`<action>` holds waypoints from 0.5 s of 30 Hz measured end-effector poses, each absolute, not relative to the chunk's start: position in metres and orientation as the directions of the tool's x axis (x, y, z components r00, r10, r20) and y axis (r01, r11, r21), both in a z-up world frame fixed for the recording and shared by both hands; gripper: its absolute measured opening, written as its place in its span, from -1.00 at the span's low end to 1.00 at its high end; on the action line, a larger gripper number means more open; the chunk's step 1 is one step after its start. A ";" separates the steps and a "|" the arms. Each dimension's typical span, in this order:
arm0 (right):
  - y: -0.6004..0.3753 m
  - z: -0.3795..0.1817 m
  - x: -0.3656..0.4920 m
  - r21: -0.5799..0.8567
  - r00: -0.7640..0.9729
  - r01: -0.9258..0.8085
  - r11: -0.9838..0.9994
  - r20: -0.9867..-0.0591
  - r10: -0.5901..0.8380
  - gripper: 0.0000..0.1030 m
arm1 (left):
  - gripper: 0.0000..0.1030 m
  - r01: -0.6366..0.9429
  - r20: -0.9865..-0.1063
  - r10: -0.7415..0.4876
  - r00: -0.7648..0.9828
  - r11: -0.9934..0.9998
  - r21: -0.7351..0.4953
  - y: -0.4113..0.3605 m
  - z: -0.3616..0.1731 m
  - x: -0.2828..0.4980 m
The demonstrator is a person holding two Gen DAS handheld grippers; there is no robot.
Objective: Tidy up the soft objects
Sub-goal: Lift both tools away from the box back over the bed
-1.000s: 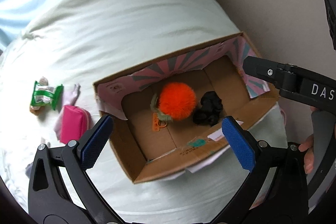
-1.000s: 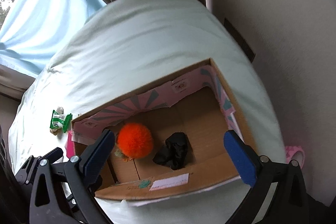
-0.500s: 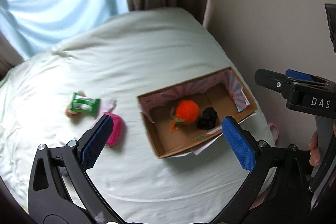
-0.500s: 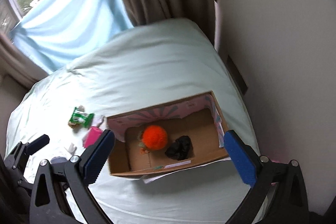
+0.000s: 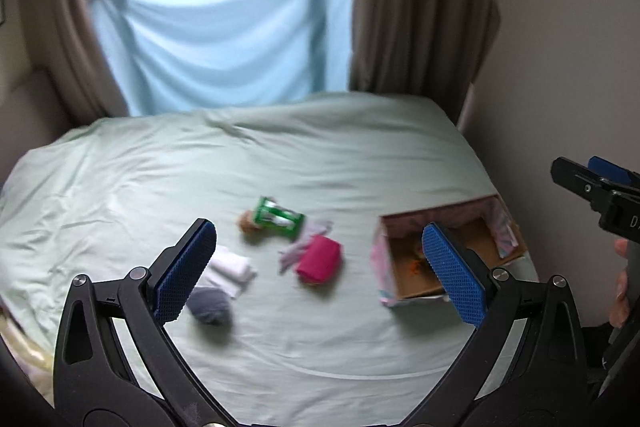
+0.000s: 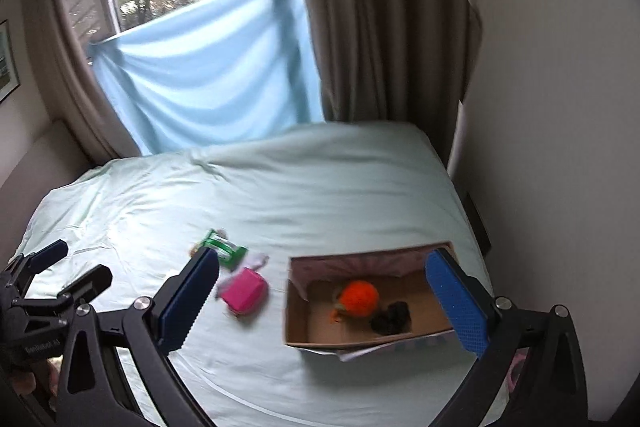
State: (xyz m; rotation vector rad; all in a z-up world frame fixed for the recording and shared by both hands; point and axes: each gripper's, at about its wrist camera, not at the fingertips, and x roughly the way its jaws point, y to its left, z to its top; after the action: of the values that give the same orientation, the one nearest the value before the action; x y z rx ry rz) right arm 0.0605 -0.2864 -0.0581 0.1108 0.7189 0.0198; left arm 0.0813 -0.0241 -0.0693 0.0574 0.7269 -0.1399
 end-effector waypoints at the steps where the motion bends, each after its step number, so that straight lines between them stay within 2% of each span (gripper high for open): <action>1: -0.276 -0.054 0.056 0.103 0.766 0.020 0.994 -0.640 0.051 1.00 | 0.99 0.133 -0.657 -0.092 0.748 0.991 0.013 -0.012 -0.066 0.076; 7: -0.215 -0.045 0.041 0.097 0.793 0.000 0.995 -0.606 0.060 1.00 | 0.99 0.071 -0.642 -0.056 0.765 0.997 -0.002 0.060 -0.061 0.056; 15: -0.147 -0.058 0.052 0.125 0.774 0.002 0.992 -0.629 0.078 1.00 | 0.99 0.009 -0.668 -0.017 0.744 1.000 -0.015 0.149 -0.081 0.056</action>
State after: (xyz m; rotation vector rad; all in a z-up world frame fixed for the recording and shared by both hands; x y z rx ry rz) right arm 0.0520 -0.1470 -0.0581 0.1206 0.6850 0.0411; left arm 0.0557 0.1485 -0.0808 -0.0115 0.7314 -0.0138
